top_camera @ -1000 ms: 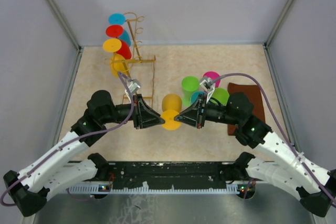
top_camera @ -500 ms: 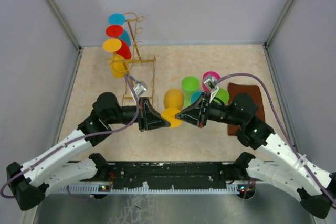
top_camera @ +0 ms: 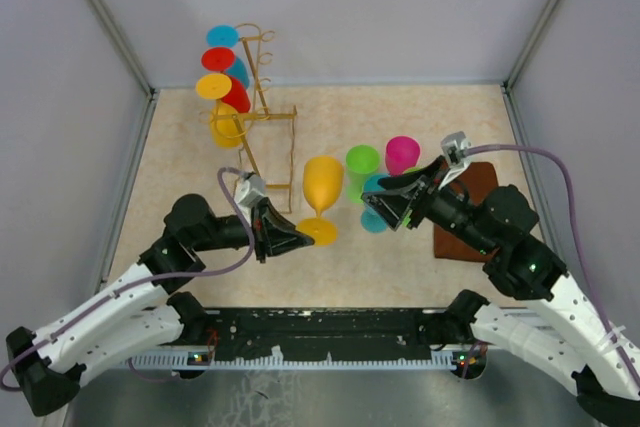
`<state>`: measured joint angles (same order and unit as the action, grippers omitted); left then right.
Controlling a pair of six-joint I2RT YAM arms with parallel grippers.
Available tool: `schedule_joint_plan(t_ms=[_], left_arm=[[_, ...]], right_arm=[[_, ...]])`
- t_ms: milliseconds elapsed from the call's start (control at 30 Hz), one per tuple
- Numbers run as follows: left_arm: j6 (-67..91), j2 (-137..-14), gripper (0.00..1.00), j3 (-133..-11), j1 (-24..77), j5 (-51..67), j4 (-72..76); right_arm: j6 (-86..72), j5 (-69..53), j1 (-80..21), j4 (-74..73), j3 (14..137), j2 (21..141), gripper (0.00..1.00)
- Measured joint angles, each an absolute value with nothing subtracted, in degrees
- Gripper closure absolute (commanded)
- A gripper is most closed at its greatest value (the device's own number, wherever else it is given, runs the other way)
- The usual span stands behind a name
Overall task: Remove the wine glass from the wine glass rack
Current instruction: Place the wine glass at the center of the board.
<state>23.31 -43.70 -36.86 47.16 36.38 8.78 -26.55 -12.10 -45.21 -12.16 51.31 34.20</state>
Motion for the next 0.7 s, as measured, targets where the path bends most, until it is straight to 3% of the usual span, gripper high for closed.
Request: schedule_joint_plan(t_ms=[67, 167, 333, 467, 567, 700], left_arm=[[20.45, -40.8, 1.0, -34.44, 47.16, 36.49, 9.72], [17.3, -36.49, 1.0, -30.24, 47.16, 36.99, 12.71], [13.72, -32.64, 1.0, -24.25, 47.16, 40.12, 17.08], [10.98, -32.18, 1.0, -21.96, 47.16, 45.69, 19.0], [10.09, -32.29, 1.0, -21.41, 47.16, 49.19, 19.77], [9.78, -33.3, 1.0, -21.41, 47.16, 54.3, 21.06]], right_arm=[[-26.26, -5.96, -45.21, -14.92, 52.88, 34.28, 0.22], [-26.02, 4.95, -45.21, -20.01, 53.76, 34.61, 0.16], [-26.24, 9.04, -44.21, -23.77, 53.74, 35.55, 0.11], [-28.38, 1.72, -37.08, -23.79, 53.65, 38.28, 0.1], [-32.73, -12.01, -29.21, -19.0, 51.33, 42.48, 0.09], [-40.38, -28.25, -26.37, -8.64, 44.91, 47.37, 0.09]])
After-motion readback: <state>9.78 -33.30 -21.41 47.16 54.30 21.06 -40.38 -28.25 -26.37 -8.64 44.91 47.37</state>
